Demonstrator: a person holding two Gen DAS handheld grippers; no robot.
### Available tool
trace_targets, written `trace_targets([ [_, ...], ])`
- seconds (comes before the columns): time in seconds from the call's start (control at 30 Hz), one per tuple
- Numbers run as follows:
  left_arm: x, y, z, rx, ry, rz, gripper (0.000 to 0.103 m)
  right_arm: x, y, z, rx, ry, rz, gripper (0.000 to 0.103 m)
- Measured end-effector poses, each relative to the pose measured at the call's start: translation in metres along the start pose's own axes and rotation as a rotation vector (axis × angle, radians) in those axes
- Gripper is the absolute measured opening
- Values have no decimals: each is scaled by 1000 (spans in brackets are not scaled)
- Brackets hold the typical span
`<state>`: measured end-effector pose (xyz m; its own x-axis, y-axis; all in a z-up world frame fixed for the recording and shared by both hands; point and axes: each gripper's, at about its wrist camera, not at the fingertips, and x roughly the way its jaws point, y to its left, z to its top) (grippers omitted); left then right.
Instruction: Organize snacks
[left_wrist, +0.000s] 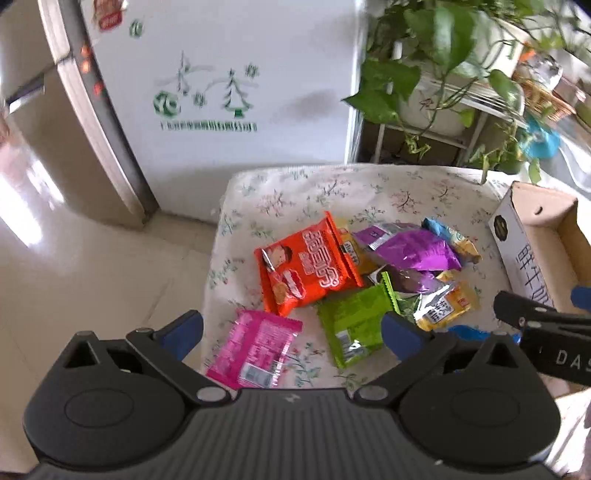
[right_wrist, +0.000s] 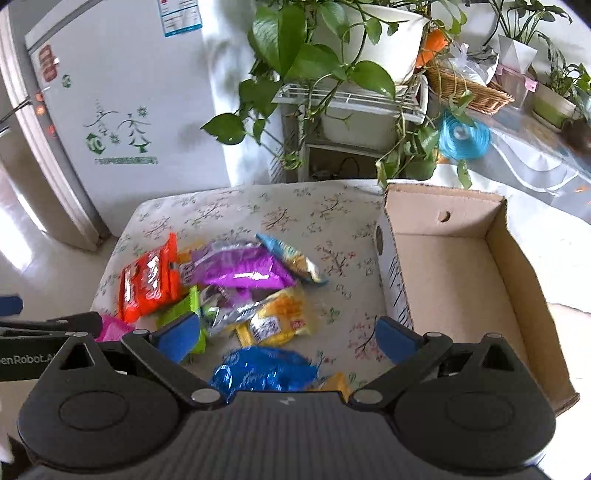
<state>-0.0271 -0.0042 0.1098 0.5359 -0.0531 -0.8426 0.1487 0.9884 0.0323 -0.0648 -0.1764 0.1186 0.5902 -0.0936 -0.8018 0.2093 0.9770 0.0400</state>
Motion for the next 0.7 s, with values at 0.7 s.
trace_targets([
  [0.7, 22, -15, -12, 56, -1, 77, 101, 21, 6, -12, -46, 75, -75, 103],
])
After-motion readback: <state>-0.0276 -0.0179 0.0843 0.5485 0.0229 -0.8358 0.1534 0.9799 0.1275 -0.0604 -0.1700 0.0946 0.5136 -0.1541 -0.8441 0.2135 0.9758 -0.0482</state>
